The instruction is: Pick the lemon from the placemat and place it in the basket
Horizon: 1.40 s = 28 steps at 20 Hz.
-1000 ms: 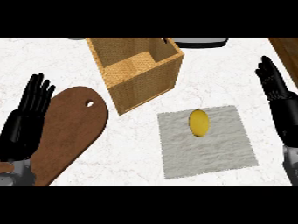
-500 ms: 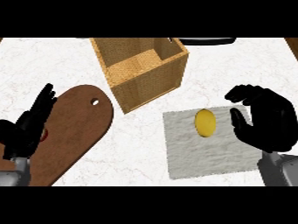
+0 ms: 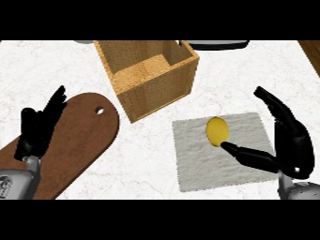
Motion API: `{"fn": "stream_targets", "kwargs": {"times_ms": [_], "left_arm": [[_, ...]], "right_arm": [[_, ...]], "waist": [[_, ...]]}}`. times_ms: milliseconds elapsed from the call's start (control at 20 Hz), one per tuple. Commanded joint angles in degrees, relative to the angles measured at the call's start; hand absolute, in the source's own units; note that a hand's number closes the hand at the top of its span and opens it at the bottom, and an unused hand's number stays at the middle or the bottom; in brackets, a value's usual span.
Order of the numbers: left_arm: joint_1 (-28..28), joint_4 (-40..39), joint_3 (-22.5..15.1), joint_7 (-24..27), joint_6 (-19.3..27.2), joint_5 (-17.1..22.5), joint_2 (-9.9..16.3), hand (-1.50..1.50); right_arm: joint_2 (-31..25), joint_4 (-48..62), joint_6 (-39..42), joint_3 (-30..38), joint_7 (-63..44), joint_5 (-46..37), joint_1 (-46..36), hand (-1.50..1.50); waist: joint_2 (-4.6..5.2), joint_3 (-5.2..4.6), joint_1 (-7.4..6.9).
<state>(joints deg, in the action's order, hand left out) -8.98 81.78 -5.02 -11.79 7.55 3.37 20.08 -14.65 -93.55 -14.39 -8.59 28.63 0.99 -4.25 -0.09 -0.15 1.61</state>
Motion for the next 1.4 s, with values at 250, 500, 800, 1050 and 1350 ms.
{"fn": "stream_targets", "kwargs": {"times_ms": [250,500,800,1050,1350], "left_arm": [[1.8,-1.6,0.4,1.2,0.3,-0.7,-0.2,0.0],[-2.0,-0.8,0.5,-2.6,-0.9,-0.6,0.8,0.0],[-5.3,-6.6,2.3,0.6,-3.0,-1.6,-1.3,0.0],[-0.1,-3.2,2.7,2.3,-3.4,-2.6,-1.9,0.0],[-3.5,-3.1,3.1,-1.1,-3.8,-4.7,-3.8,0.0]], "right_arm": [[-27.0,-8.2,12.0,1.3,-21.2,-11.3,7.6,-1.5],[-33.6,-19.9,24.7,0.1,-32.4,-4.6,8.4,-1.5],[-32.1,-24.8,30.6,6.4,-37.2,0.2,11.2,-1.5],[-28.6,-20.1,32.2,11.4,-38.3,1.0,7.6,-1.5],[-18.8,-23.6,27.3,6.6,-39.5,-12.8,10.4,-1.5]], "waist": [[-0.4,-0.27,0.68],[-0.3,-0.02,-0.31],[0.05,0.13,-1.04],[0.08,0.14,-1.58],[0.07,0.15,-1.43]]}}
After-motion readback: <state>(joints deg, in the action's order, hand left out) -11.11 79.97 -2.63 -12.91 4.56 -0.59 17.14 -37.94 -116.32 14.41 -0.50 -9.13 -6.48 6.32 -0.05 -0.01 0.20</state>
